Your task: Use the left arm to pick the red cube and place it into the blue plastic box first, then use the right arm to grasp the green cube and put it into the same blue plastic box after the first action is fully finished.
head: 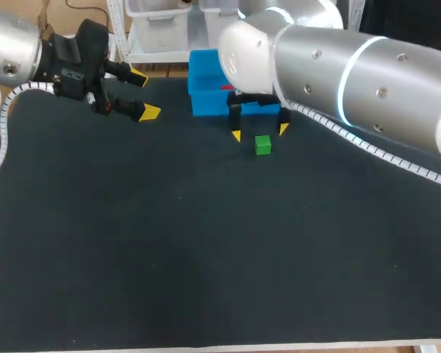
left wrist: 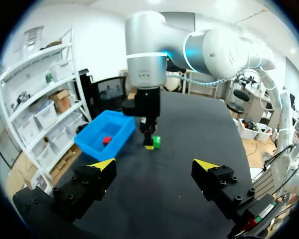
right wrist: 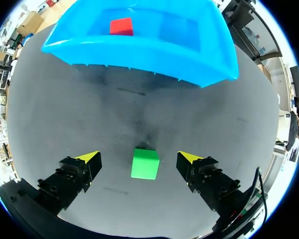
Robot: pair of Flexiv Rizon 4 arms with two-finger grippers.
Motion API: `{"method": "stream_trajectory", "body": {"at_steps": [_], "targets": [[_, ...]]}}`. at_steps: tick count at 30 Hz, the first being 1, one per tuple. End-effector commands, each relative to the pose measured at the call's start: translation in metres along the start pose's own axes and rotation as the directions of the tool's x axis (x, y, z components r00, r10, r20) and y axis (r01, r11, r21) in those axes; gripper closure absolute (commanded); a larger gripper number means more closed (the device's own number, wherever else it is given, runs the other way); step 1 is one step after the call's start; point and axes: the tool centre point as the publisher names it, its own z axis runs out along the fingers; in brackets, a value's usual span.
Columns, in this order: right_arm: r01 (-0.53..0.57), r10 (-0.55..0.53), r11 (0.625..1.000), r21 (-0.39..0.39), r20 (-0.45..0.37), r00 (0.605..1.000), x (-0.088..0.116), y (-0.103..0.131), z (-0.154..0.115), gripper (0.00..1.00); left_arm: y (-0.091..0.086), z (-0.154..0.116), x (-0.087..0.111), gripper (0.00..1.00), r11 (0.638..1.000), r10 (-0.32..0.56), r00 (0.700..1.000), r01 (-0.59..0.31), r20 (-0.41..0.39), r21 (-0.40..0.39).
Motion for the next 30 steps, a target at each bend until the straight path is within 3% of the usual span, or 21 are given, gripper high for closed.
{"method": "stream_trajectory", "body": {"at_steps": [1, 25, 26, 27, 28, 30], "targets": [[-0.005, 0.005, 1.000, -0.005, 0.010, 1.000, 0.005, -0.003, 0.006, 0.00, 0.001, 0.000, 0.001, 0.00, 1.000, 0.003, 1.000, -0.003, 0.004, 0.002], [-0.023, 0.022, 0.999, -0.027, -0.012, 1.000, 0.015, -0.007, 0.027, 0.00, 0.001, 0.000, 0.001, 0.00, 1.000, 0.003, 1.000, -0.003, 0.004, 0.002], [-0.023, 0.022, 0.999, -0.029, -0.014, 1.000, 0.015, -0.007, 0.027, 0.52, 0.001, 0.000, 0.001, 0.00, 1.000, 0.003, 1.000, -0.003, 0.004, 0.002], [-0.023, 0.023, 0.999, -0.030, -0.015, 1.000, 0.015, -0.007, 0.027, 0.71, 0.001, 0.000, 0.001, 0.00, 1.000, 0.003, 1.000, -0.003, 0.004, 0.002], [-0.024, 0.023, 0.999, -0.030, -0.017, 1.000, 0.016, -0.007, 0.028, 1.00, 0.001, 0.000, 0.001, 0.00, 1.000, 0.003, 1.000, -0.003, 0.004, 0.002], [-0.023, 0.022, 0.999, -0.030, -0.020, 1.000, 0.017, -0.007, 0.028, 1.00, 0.001, 0.000, 0.001, 0.00, 1.000, 0.003, 1.000, -0.003, 0.004, 0.002]]}}
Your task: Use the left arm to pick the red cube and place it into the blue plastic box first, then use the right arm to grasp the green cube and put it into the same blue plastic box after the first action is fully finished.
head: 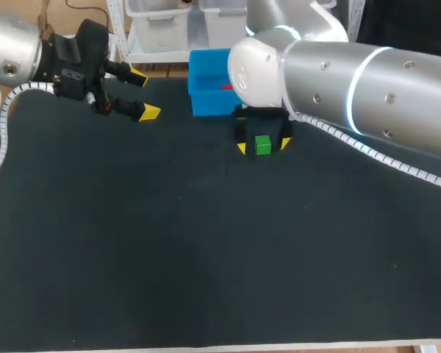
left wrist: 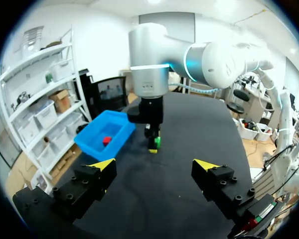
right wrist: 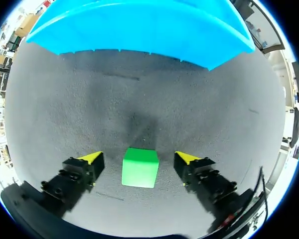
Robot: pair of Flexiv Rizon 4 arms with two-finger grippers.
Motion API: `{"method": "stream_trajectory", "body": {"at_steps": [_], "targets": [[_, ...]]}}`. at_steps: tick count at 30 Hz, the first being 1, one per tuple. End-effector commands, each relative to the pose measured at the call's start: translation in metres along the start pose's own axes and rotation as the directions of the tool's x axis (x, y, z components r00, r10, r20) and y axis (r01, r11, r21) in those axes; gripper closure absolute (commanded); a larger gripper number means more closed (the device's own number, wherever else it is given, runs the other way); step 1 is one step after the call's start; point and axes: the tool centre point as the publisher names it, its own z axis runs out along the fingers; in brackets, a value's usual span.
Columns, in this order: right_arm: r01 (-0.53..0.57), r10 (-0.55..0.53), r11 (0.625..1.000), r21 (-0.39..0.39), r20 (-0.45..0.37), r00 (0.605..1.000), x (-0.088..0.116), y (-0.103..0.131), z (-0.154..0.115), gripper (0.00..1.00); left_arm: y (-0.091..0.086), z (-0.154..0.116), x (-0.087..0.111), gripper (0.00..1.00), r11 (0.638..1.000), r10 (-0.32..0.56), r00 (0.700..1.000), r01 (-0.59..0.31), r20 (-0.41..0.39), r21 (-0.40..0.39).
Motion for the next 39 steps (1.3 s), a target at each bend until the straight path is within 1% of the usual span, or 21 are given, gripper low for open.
{"method": "stream_trajectory", "body": {"at_steps": [1, 9, 15, 19, 25, 31, 39], "targets": [[0.000, 0.000, 1.000, -0.001, 0.005, 1.000, 0.006, -0.001, 0.000, 1.00, 0.001, 0.000, 0.001, 0.00, 1.000, 0.003, 1.000, -0.003, 0.004, 0.002], [0.002, -0.002, 1.000, 0.013, -0.002, 1.000, 0.011, -0.002, -0.002, 1.00, 0.001, 0.000, 0.001, 0.00, 1.000, 0.003, 1.000, -0.003, 0.004, 0.002], [0.002, -0.002, 1.000, 0.028, 0.005, 1.000, 0.015, -0.005, -0.016, 1.00, 0.001, 0.000, 0.001, 0.00, 1.000, 0.003, 1.000, -0.003, 0.004, 0.002], [-0.001, 0.000, 1.000, 0.030, 0.036, 0.999, 0.016, -0.009, -0.035, 1.00, 0.001, 0.000, 0.001, 0.00, 1.000, 0.003, 1.000, -0.003, 0.004, 0.002], [0.006, -0.010, 0.999, 0.039, 0.113, 0.994, 0.013, -0.014, -0.073, 1.00, 0.001, 0.000, 0.001, 0.00, 1.000, 0.003, 1.000, -0.003, 0.004, 0.002], [0.026, -0.031, 0.999, 0.026, 0.190, 0.981, 0.011, -0.018, -0.110, 1.00, 0.001, 0.000, 0.001, 0.00, 1.000, 0.003, 1.000, -0.003, 0.004, 0.002], [0.065, -0.070, 0.997, 0.030, 0.260, 0.963, 0.010, -0.019, -0.149, 1.00, 0.001, 0.000, 0.001, 0.00, 1.000, 0.003, 1.000, -0.003, 0.004, 0.002]]}}
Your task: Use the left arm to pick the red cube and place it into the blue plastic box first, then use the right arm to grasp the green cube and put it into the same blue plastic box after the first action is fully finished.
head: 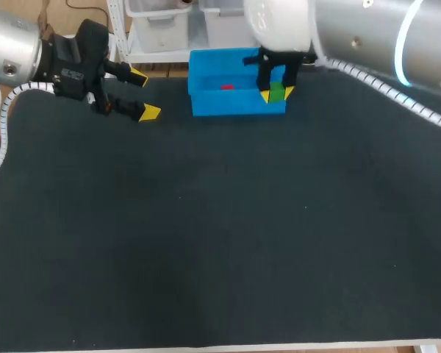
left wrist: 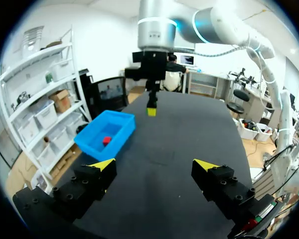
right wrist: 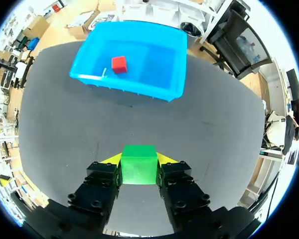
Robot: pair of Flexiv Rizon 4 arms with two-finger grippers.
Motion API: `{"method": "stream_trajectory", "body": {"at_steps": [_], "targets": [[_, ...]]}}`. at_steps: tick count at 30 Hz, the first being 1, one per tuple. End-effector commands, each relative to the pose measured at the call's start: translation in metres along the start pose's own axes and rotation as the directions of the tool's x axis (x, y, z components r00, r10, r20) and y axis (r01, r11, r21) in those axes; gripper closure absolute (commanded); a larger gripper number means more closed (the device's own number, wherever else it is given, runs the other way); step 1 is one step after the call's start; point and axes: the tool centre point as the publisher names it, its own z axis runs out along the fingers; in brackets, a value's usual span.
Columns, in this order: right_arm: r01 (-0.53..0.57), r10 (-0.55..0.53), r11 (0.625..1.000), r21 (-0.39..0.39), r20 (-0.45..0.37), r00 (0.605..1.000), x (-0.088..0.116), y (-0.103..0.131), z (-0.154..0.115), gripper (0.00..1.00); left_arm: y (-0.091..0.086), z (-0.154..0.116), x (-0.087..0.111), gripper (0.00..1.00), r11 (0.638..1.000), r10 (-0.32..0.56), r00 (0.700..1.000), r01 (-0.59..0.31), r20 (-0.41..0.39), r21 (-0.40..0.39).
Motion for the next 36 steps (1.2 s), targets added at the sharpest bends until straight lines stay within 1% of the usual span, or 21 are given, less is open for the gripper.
{"method": "stream_trajectory", "body": {"at_steps": [1, 6, 9, 14, 19, 25, 34, 36], "targets": [[0.011, -0.010, 1.000, -0.007, 0.145, 0.989, 0.013, -0.003, -0.020, 1.00, 0.001, 0.000, 0.001, 0.00, 1.000, 0.003, 1.000, -0.003, 0.004, 0.002], [0.032, -0.025, 0.999, -0.037, 0.170, 0.985, 0.010, -0.007, -0.031, 1.00, 0.001, 0.000, 0.001, 0.00, 1.000, 0.003, 1.000, -0.003, 0.004, 0.002], [0.050, -0.036, 0.996, -0.072, 0.188, 0.982, 0.008, -0.008, -0.034, 1.00, 0.001, 0.000, 0.001, 0.00, 1.000, 0.003, 1.000, -0.003, 0.004, 0.002], [0.085, -0.048, 0.985, -0.153, 0.227, 0.973, 0.002, -0.010, -0.035, 1.00, 0.001, 0.000, 0.001, 0.00, 1.000, 0.003, 1.000, -0.003, 0.004, 0.002], [0.127, -0.074, 0.972, -0.197, 0.257, 0.963, -0.010, -0.010, -0.037, 1.00, 0.001, 0.000, 0.001, 0.00, 1.000, 0.003, 1.000, -0.003, 0.004, 0.002], [0.177, -0.108, 0.958, -0.227, 0.288, 0.952, -0.027, -0.011, -0.042, 1.00, 0.001, 0.000, 0.001, 0.00, 1.000, 0.003, 1.000, -0.003, 0.004, 0.002], [0.241, -0.136, 0.920, -0.308, 0.327, 0.935, -0.049, -0.016, -0.042, 1.00, 0.001, 0.000, 0.001, 0.00, 1.000, 0.003, 1.000, -0.003, 0.004, 0.002], [0.255, -0.137, 0.907, -0.336, 0.338, 0.931, -0.053, -0.018, -0.040, 1.00, 0.001, 0.000, 0.001, 0.00, 1.000, 0.003, 1.000, -0.003, 0.004, 0.002]]}}
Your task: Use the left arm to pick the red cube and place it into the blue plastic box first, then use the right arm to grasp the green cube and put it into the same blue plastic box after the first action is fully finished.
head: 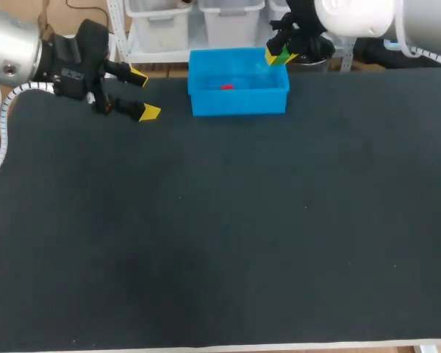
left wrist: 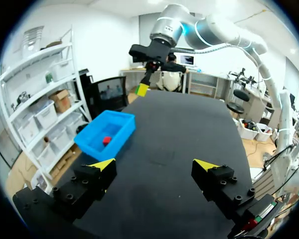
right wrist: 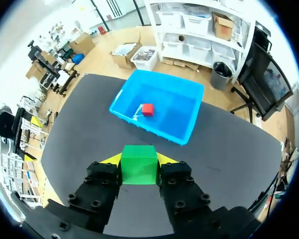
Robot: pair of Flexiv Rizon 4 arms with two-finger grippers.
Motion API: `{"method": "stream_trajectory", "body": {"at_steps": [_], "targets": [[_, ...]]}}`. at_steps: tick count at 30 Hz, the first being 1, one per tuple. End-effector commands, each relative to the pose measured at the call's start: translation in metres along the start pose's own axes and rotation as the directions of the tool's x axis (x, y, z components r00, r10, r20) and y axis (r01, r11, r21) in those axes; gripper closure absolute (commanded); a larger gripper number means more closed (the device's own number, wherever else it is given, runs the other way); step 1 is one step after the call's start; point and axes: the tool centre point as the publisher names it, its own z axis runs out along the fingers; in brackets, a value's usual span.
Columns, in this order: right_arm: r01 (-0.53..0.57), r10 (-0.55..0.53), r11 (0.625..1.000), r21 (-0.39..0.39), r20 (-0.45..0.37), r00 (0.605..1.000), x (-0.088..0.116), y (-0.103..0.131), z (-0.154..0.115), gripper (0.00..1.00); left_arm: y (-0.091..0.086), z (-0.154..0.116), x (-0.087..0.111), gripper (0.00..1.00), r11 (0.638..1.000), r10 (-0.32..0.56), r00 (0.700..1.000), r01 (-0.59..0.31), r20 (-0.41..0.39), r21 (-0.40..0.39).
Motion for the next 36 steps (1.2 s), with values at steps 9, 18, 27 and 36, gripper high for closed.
{"method": "stream_trajectory", "body": {"at_steps": [9, 18, 27, 36], "targets": [[0.035, -0.030, 0.981, -0.190, 0.028, 0.999, -0.024, -0.023, 0.018, 1.00, 0.001, 0.000, 0.001, 0.00, 1.000, 0.003, 1.000, -0.003, 0.004, 0.002], [0.059, -0.058, 0.973, -0.223, 0.012, 0.998, -0.043, -0.035, 0.039, 1.00, 0.001, 0.000, 0.001, 0.00, 1.000, 0.003, 1.000, -0.003, 0.004, 0.002], [0.085, -0.093, 0.970, -0.226, -0.026, 0.995, -0.059, -0.043, 0.058, 1.00, 0.001, 0.000, 0.001, 0.00, 1.000, 0.003, 1.000, -0.003, 0.004, 0.002], [0.088, -0.100, 0.971, -0.223, -0.046, 0.994, -0.070, -0.054, 0.072, 1.00, 0.001, 0.000, 0.001, 0.00, 1.000, 0.003, 1.000, -0.003, 0.004, 0.002]]}}
